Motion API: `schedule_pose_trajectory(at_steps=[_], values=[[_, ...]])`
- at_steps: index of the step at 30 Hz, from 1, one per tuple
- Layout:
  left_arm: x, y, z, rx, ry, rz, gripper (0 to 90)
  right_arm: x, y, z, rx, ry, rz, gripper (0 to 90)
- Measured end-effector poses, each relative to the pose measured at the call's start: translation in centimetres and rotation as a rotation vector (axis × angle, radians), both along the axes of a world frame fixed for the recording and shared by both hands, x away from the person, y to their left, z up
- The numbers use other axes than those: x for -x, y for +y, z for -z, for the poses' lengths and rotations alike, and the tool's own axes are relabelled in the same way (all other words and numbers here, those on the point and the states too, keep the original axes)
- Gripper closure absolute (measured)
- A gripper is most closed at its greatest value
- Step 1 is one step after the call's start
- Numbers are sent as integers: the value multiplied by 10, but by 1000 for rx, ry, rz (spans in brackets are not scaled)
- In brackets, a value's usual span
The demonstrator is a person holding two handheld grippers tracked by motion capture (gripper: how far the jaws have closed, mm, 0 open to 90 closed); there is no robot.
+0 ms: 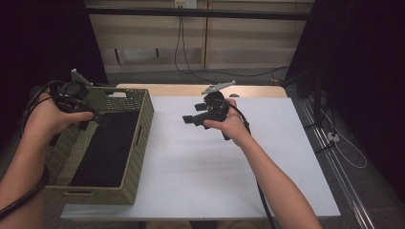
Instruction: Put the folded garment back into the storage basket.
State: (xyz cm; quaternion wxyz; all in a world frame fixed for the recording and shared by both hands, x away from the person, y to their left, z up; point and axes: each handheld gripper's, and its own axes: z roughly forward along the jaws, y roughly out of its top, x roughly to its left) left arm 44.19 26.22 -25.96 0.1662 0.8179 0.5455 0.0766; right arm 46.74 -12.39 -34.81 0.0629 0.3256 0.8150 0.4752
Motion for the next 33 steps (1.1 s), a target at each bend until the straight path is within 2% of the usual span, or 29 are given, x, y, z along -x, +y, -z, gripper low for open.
schedule_pose_trajectory(at_steps=[5, 9, 24, 33], values=[[-3, 0, 2, -8, -16, 20, 145, 6, -8, 2, -1, 1, 7, 226], [-7, 1, 6, 0, -42, 12, 142, 12, -13, 4, 0, 1, 10, 223], [-36, 4, 37, 14, -100, 37, 137, 28, -32, 28, 9, 29, 33, 208], [-47, 12, 51, 28, -142, 4, 136, 36, -44, 41, 15, 47, 43, 199]])
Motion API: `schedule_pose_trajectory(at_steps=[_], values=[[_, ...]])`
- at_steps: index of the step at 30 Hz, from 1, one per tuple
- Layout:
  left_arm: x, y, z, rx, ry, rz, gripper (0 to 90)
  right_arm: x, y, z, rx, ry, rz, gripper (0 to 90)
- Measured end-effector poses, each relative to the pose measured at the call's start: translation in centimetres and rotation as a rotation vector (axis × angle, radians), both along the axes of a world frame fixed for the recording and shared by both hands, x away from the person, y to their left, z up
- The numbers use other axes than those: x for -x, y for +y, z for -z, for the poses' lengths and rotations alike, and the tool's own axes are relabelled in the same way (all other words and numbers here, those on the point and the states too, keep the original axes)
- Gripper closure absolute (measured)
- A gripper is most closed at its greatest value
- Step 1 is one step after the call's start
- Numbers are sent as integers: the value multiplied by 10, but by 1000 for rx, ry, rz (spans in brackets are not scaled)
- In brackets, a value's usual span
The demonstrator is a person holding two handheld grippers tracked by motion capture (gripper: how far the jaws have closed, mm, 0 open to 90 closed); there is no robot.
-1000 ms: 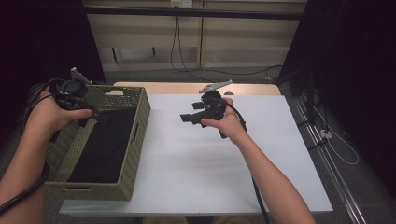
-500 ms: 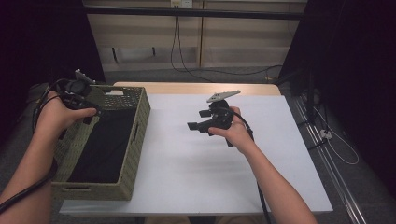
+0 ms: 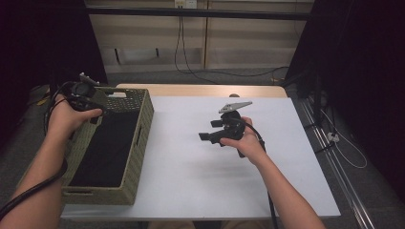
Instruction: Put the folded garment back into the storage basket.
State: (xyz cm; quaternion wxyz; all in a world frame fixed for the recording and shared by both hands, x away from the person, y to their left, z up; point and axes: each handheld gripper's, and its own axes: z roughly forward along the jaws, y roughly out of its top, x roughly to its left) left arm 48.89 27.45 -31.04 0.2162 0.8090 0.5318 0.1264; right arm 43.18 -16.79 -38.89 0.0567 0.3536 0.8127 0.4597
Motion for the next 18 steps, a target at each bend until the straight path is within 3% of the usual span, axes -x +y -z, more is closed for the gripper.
schedule_pose_trajectory(at_steps=[6, 13, 18], values=[[-7, 4, 13, 5, -20, -12, 138, 4, -2, 5, 11, 6, -2, 198], [-17, 8, 34, 12, -1, -29, 144, 10, 0, 8, 19, 1, -17, 199], [-25, 12, 48, 10, -22, -56, 161, 13, -2, 7, 17, 0, -14, 199]])
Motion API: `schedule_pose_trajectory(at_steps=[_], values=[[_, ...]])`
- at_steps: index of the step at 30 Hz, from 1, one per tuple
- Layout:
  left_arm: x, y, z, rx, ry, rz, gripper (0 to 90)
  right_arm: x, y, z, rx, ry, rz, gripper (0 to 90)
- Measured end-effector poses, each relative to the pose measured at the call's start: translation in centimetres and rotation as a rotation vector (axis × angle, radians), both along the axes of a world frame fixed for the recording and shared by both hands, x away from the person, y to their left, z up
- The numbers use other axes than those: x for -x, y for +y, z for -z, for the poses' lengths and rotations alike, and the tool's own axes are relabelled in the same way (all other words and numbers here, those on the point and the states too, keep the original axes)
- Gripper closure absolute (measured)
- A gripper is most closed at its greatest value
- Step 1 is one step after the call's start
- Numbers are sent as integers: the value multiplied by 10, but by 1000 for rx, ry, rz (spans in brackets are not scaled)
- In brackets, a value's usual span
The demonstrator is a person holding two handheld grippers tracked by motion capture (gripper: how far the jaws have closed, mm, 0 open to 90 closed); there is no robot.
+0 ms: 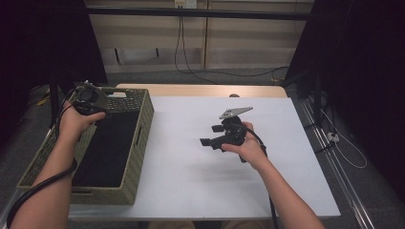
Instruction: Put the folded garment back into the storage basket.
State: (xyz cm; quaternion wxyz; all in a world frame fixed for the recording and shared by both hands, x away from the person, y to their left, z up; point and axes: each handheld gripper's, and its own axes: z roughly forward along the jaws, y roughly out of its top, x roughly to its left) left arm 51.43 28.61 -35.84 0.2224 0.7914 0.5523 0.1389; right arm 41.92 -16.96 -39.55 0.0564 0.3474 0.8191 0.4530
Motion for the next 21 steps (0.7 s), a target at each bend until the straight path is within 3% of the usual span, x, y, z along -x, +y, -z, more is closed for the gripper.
schedule_pose_trajectory(at_steps=[5, 7, 15, 17, 19, 20, 21], values=[[-8, 3, 15, 4, -10, -9, 206, 2, -2, -2, -4, -9, -2, 200], [-12, 5, 20, -7, 5, -10, 211, 2, -2, -2, -2, -9, 1, 200], [-28, 16, 45, 6, -8, -65, 287, 2, -3, -1, -4, -6, 2, 199], [-32, 18, 49, -7, -8, -60, 345, 2, -4, -1, -6, -6, 0, 199], [-35, 18, 52, -2, -7, -88, 399, 2, -4, -1, -7, -5, -1, 198], [-37, 18, 52, -13, -5, -71, 455, 2, -4, -1, -6, -6, -2, 199], [-38, 18, 53, -8, -17, -78, 447, 2, -4, -1, -7, -6, -1, 199]])
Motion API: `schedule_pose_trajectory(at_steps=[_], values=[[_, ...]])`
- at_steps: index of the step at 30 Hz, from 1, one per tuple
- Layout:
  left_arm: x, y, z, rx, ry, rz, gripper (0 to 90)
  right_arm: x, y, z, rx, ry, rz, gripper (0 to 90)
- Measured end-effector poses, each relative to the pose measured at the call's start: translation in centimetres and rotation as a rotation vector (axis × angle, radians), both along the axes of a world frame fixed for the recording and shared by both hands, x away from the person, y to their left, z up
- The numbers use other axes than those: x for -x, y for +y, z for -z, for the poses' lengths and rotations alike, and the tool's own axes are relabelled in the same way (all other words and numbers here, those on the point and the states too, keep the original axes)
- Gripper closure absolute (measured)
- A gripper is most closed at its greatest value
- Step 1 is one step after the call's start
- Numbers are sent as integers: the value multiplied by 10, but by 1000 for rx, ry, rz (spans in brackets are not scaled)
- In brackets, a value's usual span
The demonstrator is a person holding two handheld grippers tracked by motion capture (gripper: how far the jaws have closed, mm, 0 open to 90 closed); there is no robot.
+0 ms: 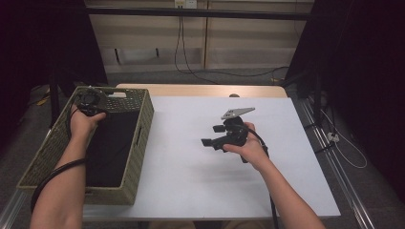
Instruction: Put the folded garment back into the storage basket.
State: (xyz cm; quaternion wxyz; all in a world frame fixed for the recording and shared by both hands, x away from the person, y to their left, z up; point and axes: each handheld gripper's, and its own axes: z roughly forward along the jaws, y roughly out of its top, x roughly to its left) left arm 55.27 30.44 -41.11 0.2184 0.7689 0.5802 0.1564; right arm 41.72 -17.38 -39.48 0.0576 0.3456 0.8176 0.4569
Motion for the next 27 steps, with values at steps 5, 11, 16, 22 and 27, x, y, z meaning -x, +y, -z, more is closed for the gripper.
schedule_pose_trajectory(at_steps=[5, 11, 16, 22, 27], values=[[-7, -1, 8, -13, 25, -14, 530, -1, -1, 0, -3, 0, 0, 199], [-10, 1, 17, -16, 36, -31, 604, -2, -2, -1, 1, -1, 2, 200], [-11, 1, 19, -6, 55, -34, 683, -3, -3, -2, 1, -4, 1, 200], [-10, 3, 18, 18, 75, -57, 826, -2, -2, -2, 5, -3, -1, 199], [-13, 1, 11, 7, 66, -66, 856, -2, -2, -3, 3, -7, -2, 200]])
